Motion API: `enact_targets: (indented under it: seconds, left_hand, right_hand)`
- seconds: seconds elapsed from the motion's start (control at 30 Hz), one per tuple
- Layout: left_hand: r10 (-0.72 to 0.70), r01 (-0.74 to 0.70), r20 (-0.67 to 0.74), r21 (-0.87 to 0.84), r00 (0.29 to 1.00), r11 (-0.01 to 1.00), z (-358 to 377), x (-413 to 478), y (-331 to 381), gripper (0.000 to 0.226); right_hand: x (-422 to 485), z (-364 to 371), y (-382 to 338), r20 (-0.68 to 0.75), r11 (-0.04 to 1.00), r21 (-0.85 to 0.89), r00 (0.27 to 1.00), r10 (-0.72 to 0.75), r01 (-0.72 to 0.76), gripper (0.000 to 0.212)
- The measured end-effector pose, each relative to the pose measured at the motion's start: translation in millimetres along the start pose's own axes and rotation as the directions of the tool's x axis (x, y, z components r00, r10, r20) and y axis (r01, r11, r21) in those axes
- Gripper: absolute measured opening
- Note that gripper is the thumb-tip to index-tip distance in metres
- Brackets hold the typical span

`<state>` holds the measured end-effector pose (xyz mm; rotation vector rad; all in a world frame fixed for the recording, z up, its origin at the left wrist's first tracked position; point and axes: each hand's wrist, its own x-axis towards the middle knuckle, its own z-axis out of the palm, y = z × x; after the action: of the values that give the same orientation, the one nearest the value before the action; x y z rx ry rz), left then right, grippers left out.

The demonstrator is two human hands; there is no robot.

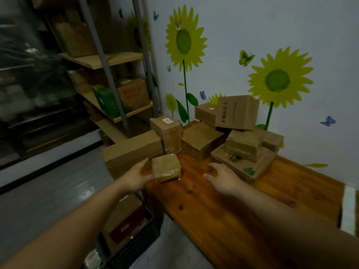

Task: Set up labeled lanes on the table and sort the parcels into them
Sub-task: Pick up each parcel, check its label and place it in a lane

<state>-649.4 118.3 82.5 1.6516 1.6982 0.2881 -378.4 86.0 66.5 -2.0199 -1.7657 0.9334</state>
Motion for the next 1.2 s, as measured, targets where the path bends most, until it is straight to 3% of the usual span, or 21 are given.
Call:
enact_targets:
  seconds: [0.33,0.5,0.63,0.7,0.8,0.93,1.03,1.1,1.2]
  left_hand:
    - [-0.093,0.124,0.253,-0.112,0.963,0.986,-12,144,-55,0.077]
    - [-0.153,0.200,0.316,-0.120,0.936,0.972,-5,208,-83,0.068]
    - [-0.256,0.367,0.371,-0.269,0.893,0.890,13,228,-86,0.065]
    - [-0.265,0.420,0.426,-0.324,0.865,0.848,25,230,-84,0.054]
    - [-0.222,0.401,0.432,-0.384,0.874,0.832,36,230,-77,0.029]
    - [-0.130,0.322,0.379,-0.506,0.916,0.800,38,222,-54,0.045]
    - [-0.084,0.315,0.384,-0.591,0.920,0.743,34,217,-29,0.046]
    - [-0.047,0.266,0.354,-0.601,0.934,0.753,30,212,-10,0.041]
    - [0.024,0.166,0.286,-0.620,0.958,0.767,17,203,15,0.030]
  right_hand:
    - [130,72,-41,0.054,0.973,0.040,0.973,0.225,-0.228,0.059]
    - [173,108,-56,0.060,0.967,0.117,0.973,0.222,-0.228,0.036]
    - [204,128,-51,0.072,0.967,0.103,0.971,0.228,-0.235,0.056]
    - [215,134,-49,0.130,0.940,0.213,0.961,0.243,-0.267,0.073]
    - [222,141,-39,0.176,0.836,0.460,0.953,0.245,-0.300,0.085]
    - [209,125,-28,0.185,0.650,0.674,0.932,0.313,-0.352,0.051]
    - [204,95,-26,0.119,0.537,0.765,0.899,0.422,-0.354,0.057]
    - [194,74,-32,0.016,0.550,0.780,0.888,0.459,-0.298,0.054]
    - [167,53,-44,-0.145,0.630,0.752,0.883,0.446,-0.195,0.031]
